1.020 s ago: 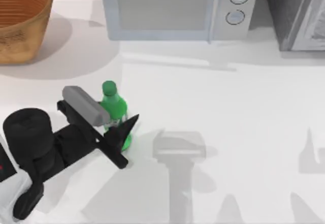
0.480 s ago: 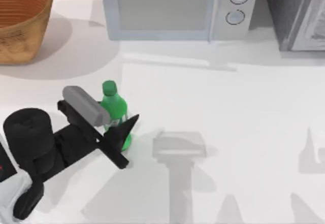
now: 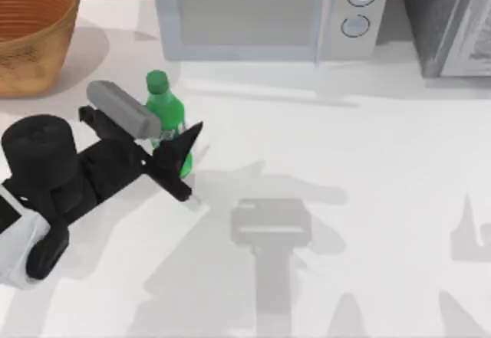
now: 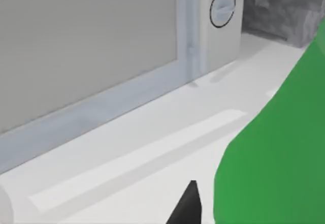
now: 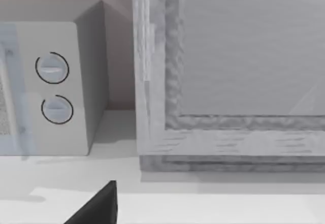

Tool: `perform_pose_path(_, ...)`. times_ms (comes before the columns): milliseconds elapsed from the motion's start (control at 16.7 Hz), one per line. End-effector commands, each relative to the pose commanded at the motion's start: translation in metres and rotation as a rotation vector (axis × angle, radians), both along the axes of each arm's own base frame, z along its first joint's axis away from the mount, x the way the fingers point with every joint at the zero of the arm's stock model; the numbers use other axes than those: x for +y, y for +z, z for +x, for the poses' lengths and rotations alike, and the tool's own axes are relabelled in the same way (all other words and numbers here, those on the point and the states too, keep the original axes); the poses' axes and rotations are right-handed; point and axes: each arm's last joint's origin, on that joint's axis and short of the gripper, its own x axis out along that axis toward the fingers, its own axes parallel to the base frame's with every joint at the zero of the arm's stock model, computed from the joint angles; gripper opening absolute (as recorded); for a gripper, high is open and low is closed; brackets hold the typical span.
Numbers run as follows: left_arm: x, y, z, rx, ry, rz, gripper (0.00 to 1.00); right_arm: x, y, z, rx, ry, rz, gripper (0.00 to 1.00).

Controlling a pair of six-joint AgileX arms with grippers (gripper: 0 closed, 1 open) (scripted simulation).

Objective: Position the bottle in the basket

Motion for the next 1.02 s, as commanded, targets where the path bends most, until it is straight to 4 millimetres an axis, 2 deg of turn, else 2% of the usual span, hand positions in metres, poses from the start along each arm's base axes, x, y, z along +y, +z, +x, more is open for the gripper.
perform_pose_path(180,0.014,0.048,0.052,-0.069,0.097,-0.011,0.0,0.0,0.0,0.0,0.0,0.0,0.0,1.0)
perform_pose_path(300,0.032,0.09,0.084,-0.098,0.179,-0.014,0.0,0.0,0.0,0.0,0.0,0.0,0.0,1.0)
perform_pose_path(420,0.057,0.13,0.104,-0.101,0.27,-0.013,0.0,0.0,0.0,0.0,0.0,0.0,0.0,1.0)
perform_pose_path(600,0.098,0.179,0.117,-0.085,0.416,-0.012,0.0,0.0,0.0,0.0,0.0,0.0,0.0,1.0)
perform_pose_path(720,0.124,0.202,0.12,-0.055,0.512,-0.011,0.0,0.0,0.0,0.0,0.0,0.0,0.0,1.0)
perform_pose_path(900,0.156,0.219,0.119,0.003,0.636,-0.01,0.0,0.0,0.0,0.0,0.0,0.0,0.0,1.0)
perform_pose_path(1020,0.17,0.223,0.117,0.038,0.696,-0.01,0.0,0.0,0.0,0.0,0.0,0.0,0.0,1.0)
